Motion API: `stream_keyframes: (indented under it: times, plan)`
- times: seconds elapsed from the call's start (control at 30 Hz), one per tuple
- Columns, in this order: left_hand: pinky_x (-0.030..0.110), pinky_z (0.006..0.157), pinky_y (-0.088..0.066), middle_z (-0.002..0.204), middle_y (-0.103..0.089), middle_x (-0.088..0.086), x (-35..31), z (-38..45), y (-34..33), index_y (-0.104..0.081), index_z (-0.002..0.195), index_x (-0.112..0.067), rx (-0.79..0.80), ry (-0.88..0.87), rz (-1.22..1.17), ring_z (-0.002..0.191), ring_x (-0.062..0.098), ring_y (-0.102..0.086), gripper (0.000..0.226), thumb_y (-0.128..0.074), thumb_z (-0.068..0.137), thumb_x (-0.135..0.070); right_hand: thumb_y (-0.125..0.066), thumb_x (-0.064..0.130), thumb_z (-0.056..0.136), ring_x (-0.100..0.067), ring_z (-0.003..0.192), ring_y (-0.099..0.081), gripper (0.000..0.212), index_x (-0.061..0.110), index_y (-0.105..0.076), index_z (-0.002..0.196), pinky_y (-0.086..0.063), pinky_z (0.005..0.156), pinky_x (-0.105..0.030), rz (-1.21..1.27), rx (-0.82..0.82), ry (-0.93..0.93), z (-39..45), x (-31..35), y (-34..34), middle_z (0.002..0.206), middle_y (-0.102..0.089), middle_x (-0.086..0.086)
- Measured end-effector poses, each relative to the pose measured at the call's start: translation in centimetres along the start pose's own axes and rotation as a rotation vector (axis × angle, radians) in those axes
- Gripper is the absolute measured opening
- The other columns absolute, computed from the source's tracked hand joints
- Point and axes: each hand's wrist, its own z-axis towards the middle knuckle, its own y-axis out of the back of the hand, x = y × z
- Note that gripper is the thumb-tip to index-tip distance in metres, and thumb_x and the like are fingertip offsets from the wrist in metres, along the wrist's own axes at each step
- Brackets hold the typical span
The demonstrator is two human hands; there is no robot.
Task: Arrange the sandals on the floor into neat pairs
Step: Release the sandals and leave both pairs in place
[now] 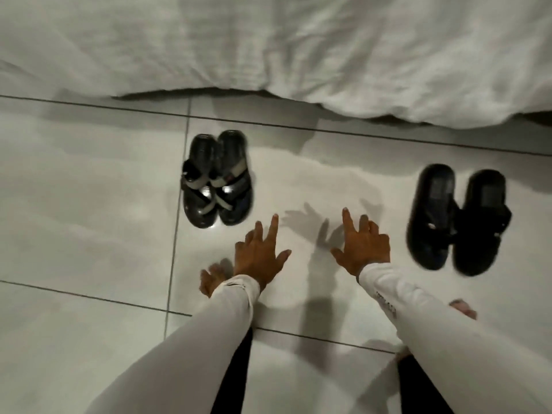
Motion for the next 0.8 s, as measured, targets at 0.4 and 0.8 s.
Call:
stream_keyframes:
  times: [0.4,0.8]
  plan:
    - [0.056,0.101,-0.048,0.138,-0.041,0.023,22.7,10.4,7.2,-0.008,0.161,-0.034,-0.093,0.238,-0.374,0.118,0.052,-0.057,0.092,-0.067,0.091,-0.036,-0.075,0.037,0.081,-0.039,0.144,-0.029,0.102,0.023,-0.011,0.159,-0.037,0.111,-0.051,0.015,-0.129,0.279,9.8,24.9,1.8,0.162,-0.018,-0.020]
    - [0.055,0.098,-0.050,0.127,-0.059,0.028,22.9,17.4,7.1,0.011,0.160,-0.038,0.012,0.176,-0.475,0.112,0.048,-0.060,0.091,-0.053,0.097,-0.026,-0.073,0.040,0.084,-0.040,0.145,-0.029,0.090,0.024,-0.022,0.156,-0.041,0.106,-0.055,-0.048,-0.162,0.268,15.6,25.8,-1.1,0.167,-0.003,-0.016]
